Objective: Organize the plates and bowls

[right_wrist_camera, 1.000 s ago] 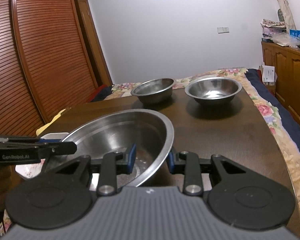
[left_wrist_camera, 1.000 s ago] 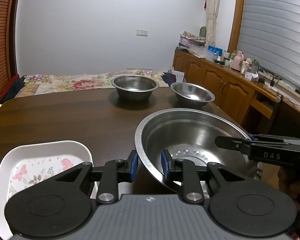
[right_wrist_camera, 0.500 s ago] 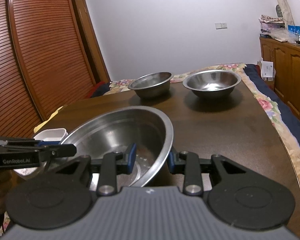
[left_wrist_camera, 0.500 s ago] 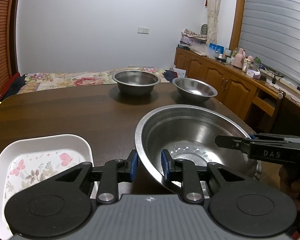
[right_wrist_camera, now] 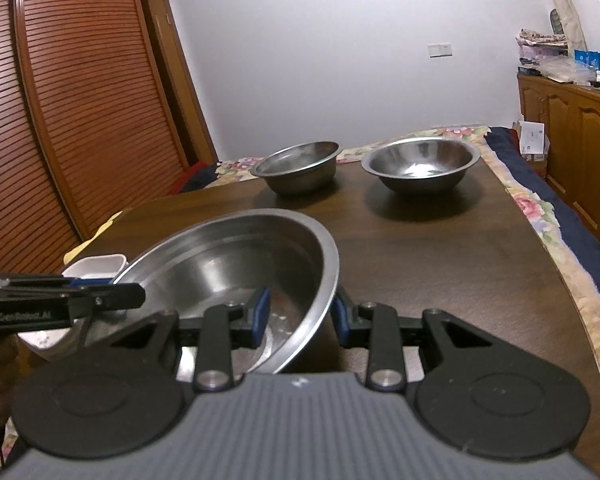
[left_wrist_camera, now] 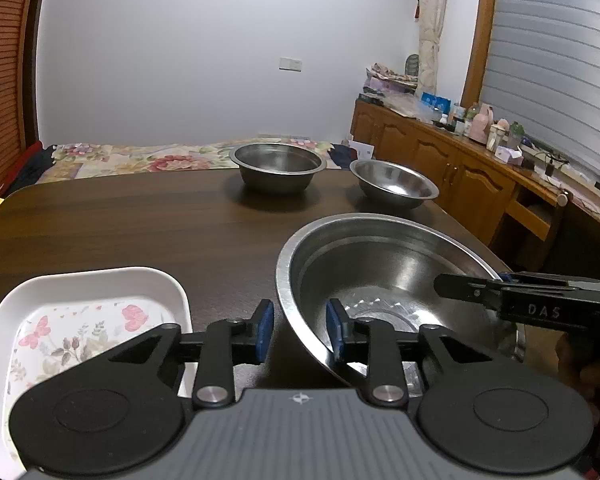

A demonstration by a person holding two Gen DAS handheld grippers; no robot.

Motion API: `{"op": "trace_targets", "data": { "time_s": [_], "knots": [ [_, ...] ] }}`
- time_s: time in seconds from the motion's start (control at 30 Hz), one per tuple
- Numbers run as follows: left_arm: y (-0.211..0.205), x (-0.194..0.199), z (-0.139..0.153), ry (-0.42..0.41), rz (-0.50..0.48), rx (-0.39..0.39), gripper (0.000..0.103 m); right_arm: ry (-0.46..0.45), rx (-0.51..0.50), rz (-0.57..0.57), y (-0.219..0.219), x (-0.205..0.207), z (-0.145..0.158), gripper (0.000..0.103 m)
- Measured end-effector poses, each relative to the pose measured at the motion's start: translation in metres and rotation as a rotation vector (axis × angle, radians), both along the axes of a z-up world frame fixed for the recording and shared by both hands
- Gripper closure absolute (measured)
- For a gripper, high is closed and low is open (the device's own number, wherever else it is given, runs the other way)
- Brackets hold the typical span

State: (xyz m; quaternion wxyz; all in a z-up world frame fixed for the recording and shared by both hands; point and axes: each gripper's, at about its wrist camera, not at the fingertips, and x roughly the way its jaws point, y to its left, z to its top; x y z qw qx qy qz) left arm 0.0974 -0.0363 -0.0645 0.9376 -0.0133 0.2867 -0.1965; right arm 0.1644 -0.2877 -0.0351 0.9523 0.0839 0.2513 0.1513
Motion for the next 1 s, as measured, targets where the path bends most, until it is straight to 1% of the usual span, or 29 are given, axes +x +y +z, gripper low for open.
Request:
{"op": "trace_targets", "data": {
  "time_s": [0.1,0.17,0.2,0.23,0.3,0.33,0.37,0.4,0.43,0.47,0.5,0.53,0.57,0.6,0.63,0.7,0.83,1.0],
  "knots": [
    [0.002,0.0,0.002,-0.007,0.005,-0.002,0.063,-0.011,-0.005,-0.012,-0.002,0.0,0.003,0.06],
    [0.003,-0.001,0.004,-0.014,0.007,-0.005,0.06,-0.019,-0.01,-0.016,-0.003,0.0,0.006,0.06],
    [0.003,-0.001,0.005,-0.019,0.007,-0.006,0.056,-0.023,-0.013,-0.018,-0.004,0.0,0.007,0.06],
    [0.004,-0.001,0.007,-0.024,0.008,-0.007,0.054,-0.027,-0.017,-0.021,-0.005,0.0,0.008,0.055],
    [0.004,-0.001,0.009,-0.036,0.011,-0.008,0.043,-0.037,-0.024,-0.03,-0.007,-0.001,0.012,0.05],
    [0.005,-0.002,0.011,-0.042,0.011,-0.008,0.042,-0.042,-0.026,-0.032,-0.008,-0.001,0.014,0.048],
    [0.005,-0.002,0.013,-0.049,0.013,-0.004,0.036,-0.049,-0.026,-0.036,-0.01,-0.001,0.017,0.047],
    [0.005,-0.002,0.014,-0.054,0.015,0.0,0.028,-0.055,-0.026,-0.04,-0.011,-0.002,0.02,0.046],
    [0.005,-0.002,0.015,-0.062,0.019,0.004,0.023,-0.062,-0.028,-0.042,-0.012,-0.002,0.023,0.042],
    [0.005,-0.003,0.017,-0.072,0.026,0.006,0.013,-0.07,-0.032,-0.045,-0.013,-0.003,0.026,0.039],
    [0.005,-0.004,0.018,-0.08,0.031,0.008,0.005,-0.079,-0.037,-0.047,-0.014,-0.004,0.028,0.031],
    [0.005,-0.004,0.019,-0.086,0.034,0.011,0.003,-0.088,-0.042,-0.048,-0.014,-0.004,0.031,0.02],
    [0.005,-0.005,0.02,-0.089,0.035,0.013,0.002,-0.097,-0.044,-0.049,-0.014,-0.005,0.032,0.015],
    [0.006,-0.004,0.021,-0.089,0.036,0.014,0.0,-0.109,-0.043,-0.049,-0.014,-0.007,0.034,0.007],
    [0.006,-0.004,0.022,-0.087,0.039,0.016,0.0,-0.119,-0.041,-0.048,-0.015,-0.007,0.036,0.003],
    [0.006,-0.002,0.025,-0.083,0.049,0.023,0.0,-0.127,-0.039,-0.043,-0.015,-0.006,0.039,0.0],
    [0.007,0.002,0.029,-0.077,0.063,0.047,0.0,-0.135,-0.05,-0.04,-0.015,-0.003,0.042,0.0],
    [0.012,0.008,0.035,-0.05,0.057,0.028,0.0,-0.141,-0.068,-0.049,-0.016,0.003,0.048,0.0]
  ]
}}
